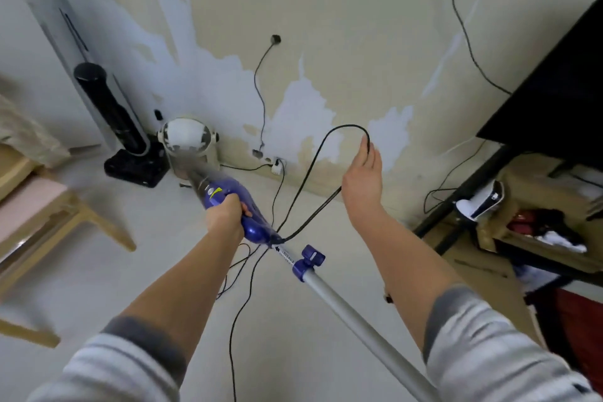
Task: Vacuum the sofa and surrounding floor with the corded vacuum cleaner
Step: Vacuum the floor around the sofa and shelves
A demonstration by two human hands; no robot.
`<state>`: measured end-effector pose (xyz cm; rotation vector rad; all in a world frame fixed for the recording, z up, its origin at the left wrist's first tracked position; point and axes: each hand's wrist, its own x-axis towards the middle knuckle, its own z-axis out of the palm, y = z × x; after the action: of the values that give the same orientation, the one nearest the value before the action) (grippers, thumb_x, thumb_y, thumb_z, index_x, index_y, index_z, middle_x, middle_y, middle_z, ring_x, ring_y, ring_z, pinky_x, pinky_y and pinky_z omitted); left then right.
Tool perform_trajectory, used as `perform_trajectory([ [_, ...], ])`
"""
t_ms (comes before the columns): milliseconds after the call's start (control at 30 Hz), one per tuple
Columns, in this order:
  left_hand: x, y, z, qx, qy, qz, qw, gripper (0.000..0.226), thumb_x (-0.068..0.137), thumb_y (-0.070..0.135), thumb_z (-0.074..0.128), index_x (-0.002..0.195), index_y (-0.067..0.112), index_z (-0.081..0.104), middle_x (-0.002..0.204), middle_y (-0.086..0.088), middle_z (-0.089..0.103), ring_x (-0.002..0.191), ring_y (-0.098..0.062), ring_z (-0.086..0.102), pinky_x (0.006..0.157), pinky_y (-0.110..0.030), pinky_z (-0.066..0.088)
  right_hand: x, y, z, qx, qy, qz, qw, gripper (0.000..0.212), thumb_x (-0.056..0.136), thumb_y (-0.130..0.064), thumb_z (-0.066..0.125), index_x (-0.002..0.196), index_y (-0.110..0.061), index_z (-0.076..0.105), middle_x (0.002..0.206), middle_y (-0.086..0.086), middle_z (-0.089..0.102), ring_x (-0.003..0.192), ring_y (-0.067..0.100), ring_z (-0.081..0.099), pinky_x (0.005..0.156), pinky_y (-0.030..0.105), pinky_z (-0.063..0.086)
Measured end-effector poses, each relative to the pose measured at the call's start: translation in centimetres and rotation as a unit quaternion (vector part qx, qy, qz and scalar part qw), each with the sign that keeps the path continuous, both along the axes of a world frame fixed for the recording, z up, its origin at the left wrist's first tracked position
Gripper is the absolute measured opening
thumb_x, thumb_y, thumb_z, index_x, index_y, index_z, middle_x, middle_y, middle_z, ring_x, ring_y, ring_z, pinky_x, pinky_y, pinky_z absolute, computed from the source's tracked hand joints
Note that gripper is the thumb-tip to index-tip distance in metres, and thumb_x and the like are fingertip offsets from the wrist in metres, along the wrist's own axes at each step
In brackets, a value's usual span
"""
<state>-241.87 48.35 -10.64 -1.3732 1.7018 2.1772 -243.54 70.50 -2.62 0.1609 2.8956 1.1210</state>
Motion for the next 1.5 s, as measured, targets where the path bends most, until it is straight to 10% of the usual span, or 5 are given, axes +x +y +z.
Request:
perform_trajectory([
  [400,1.5,5.2,-3.1,-0.085,-0.015,-0.106,0.991,0.033,0.075,0.015,0.058,0.103,-0.002,0.061,0.074,-0.012,0.061,0.056,-0.021,0.056,0.05,-0.028,0.046,7.4,6.5,-8.3,-0.274,-0.163,-0.129,0.939,0.05,0.095,-0.004,0.044,0.143,0.003,0.034,0.151,0.026,0.022,0.133,0.032,0.039,0.107,0.031,0.034],
  [800,10.1,-3.3,-7.1,-0.102,-0.065,0.046,0.992,0.016,0.083,0.008,0.052,0.067,0.006,0.05,0.055,-0.006,0.052,0.038,-0.014,0.048,0.038,-0.02,0.042,11.3,-4.6,-16.7,-0.438,-0.31,-0.069,0.841,0.024,0.096,-0.003,0.039,0.112,-0.001,0.057,0.11,0.014,0.059,0.092,0.025,0.056,0.072,0.027,0.042],
  [933,14.2,-8.2,-8.3,-0.092,-0.077,0.132,0.984,0.012,0.08,0.007,0.05,0.068,0.005,0.052,0.054,-0.007,0.052,0.029,-0.01,0.045,0.034,-0.016,0.039,13.5,-14.2,-17.4,-0.544,-0.384,-0.009,0.746,0.029,0.103,-0.019,0.031,0.085,-0.005,0.049,0.1,0.017,0.059,0.089,0.026,0.053,0.074,0.032,0.041],
  [1133,20.1,-15.3,-9.6,-0.044,-0.068,0.264,0.961,0.011,0.081,0.004,0.05,0.07,0.002,0.052,0.053,-0.01,0.05,0.027,-0.011,0.044,0.033,-0.016,0.038,18.6,-23.8,-17.5,-0.584,-0.53,-0.015,0.615,0.045,0.093,-0.05,0.05,0.123,-0.016,0.05,0.108,0.003,0.061,0.098,0.021,0.06,0.086,0.033,0.048],
  [1500,33.8,-30.9,-15.5,0.086,-0.054,0.479,0.872,0.023,0.08,0.002,0.046,0.058,0.008,0.045,0.035,0.001,0.044,0.03,-0.012,0.04,0.041,-0.02,0.038,26.6,-41.0,-20.2,-0.281,-0.548,0.269,0.741,0.014,0.078,-0.02,0.06,0.088,-0.014,0.053,0.087,0.007,0.06,0.079,0.028,0.056,0.062,0.026,0.036],
])
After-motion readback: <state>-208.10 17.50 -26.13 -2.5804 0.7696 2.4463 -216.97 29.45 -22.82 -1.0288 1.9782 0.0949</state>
